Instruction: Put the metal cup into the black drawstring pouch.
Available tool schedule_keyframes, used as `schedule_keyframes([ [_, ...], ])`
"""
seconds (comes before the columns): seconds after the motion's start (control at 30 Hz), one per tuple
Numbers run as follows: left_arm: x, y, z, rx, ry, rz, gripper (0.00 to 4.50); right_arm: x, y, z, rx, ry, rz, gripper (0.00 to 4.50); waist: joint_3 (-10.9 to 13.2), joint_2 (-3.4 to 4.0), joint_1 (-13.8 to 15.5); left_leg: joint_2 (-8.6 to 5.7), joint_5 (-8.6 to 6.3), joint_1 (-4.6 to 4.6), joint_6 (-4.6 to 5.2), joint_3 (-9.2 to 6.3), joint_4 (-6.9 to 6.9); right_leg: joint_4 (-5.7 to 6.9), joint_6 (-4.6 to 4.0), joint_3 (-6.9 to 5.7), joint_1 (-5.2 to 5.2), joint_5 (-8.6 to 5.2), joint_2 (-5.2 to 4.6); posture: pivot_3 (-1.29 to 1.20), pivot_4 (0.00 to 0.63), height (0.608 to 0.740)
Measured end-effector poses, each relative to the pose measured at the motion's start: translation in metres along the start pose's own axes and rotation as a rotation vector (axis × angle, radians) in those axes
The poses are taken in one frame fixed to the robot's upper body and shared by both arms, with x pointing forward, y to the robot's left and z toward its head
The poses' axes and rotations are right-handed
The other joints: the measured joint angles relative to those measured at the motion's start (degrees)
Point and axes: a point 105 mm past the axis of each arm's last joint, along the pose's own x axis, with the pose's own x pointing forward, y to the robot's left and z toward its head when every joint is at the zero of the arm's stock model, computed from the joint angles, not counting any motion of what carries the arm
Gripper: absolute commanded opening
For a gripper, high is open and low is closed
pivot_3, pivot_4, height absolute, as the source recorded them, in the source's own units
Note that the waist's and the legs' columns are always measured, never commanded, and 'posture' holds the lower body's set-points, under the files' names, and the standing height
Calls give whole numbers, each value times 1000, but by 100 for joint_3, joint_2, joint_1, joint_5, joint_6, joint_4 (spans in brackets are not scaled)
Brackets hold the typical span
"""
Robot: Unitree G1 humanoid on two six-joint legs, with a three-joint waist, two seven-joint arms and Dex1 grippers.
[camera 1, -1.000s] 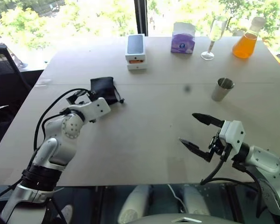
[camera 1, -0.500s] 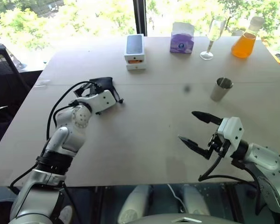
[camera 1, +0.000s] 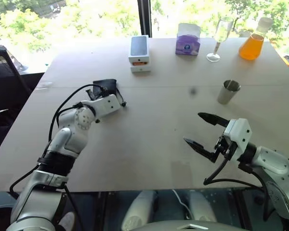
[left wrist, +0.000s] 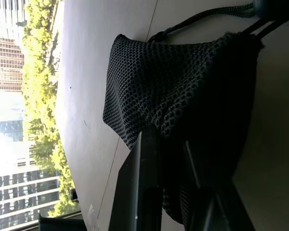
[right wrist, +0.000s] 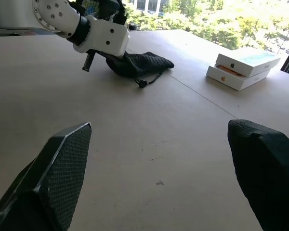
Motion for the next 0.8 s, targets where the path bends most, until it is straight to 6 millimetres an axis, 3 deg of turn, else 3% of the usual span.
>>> schedule_keyframes([
  [0.1,-5,-6,5,-60,-2,-87,54,0,0,0,-1,0,0,4500,0,0,-1,0,-1,-1,2,0,6,3,0,0,1,0,8,0,150,740],
  [0.23,-17,-21,17,-292,18,-328,54,0,0,0,-1,1,-1,4500,0,0,-10,0,-3,-1,5,0,14,15,0,0,0,-1,16,0,150,740],
  [0.37,-36,-8,60,-576,-29,-548,54,2,-3,2,-12,-7,-4,4500,2,-3,1,0,-10,-4,17,-8,42,34,1,-10,5,-2,22,0,150,740],
  [0.43,-42,0,94,-709,-76,-618,54,2,-7,5,-26,-12,-26,4500,2,-3,0,-1,-11,-3,18,-11,54,37,2,-13,12,-2,24,0,150,740],
  [0.53,-52,-23,133,-846,-96,-830,54,1,-19,6,-40,-2,-95,4500,2,-3,-52,0,0,-4,0,-12,61,42,3,-12,13,-3,24,0,150,740],
  [0.67,-48,-52,167,-950,-75,-983,54,-4,-36,-3,-26,70,-198,4500,3,-5,-120,0,1,-5,-1,-13,64,45,2,-9,14,-2,24,0,150,740],
  [0.8,-40,-65,193,-1097,-68,-1058,54,-20,-56,-14,-156,302,-311,4500,4,-5,-131,-2,1,-11,-1,-10,69,45,2,-5,6,-2,22,0,150,740],
])
